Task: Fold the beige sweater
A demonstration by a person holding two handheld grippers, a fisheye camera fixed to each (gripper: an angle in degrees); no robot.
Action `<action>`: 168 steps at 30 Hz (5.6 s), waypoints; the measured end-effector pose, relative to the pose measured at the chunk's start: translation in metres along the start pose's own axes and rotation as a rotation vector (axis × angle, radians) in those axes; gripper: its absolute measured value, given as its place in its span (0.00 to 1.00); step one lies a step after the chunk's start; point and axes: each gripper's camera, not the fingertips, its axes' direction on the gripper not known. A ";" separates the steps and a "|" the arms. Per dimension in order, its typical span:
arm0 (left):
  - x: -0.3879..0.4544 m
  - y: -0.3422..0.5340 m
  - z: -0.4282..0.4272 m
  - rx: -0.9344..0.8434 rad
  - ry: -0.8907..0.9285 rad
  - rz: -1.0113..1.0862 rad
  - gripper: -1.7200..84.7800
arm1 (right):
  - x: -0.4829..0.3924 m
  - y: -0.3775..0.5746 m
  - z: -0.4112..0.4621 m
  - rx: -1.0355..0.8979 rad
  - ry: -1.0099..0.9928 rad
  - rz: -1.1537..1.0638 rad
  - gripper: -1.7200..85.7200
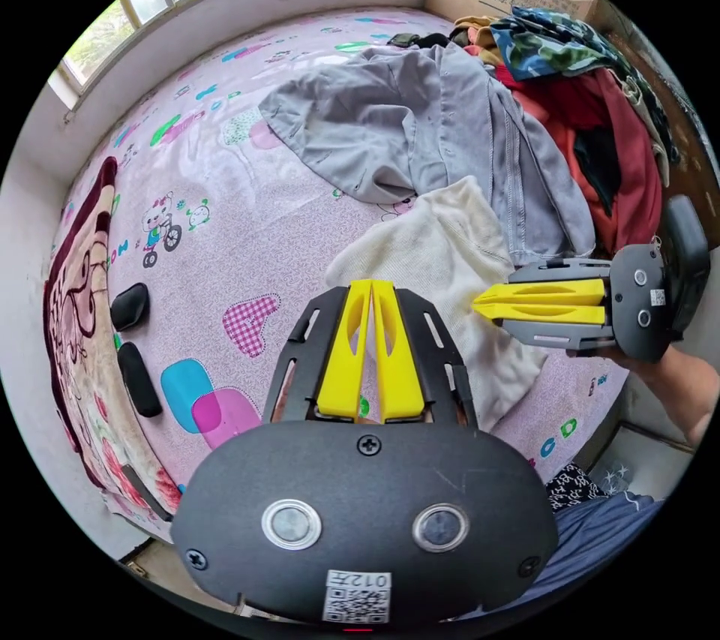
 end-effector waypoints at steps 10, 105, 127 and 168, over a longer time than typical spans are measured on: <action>-0.025 0.022 0.038 -0.058 0.027 -0.018 0.02 | -0.022 -0.017 0.019 -0.139 0.005 0.084 0.02; -0.411 0.080 0.180 -0.145 -0.114 0.035 0.02 | -0.150 -0.399 0.469 -0.113 0.042 -0.123 0.07; -0.448 -0.034 0.178 -0.007 -0.238 -0.044 0.02 | -0.045 -0.456 0.451 -0.038 0.139 0.267 0.13; -0.056 0.197 0.056 0.150 0.244 0.090 0.02 | -0.046 0.058 0.007 0.048 0.359 0.472 0.10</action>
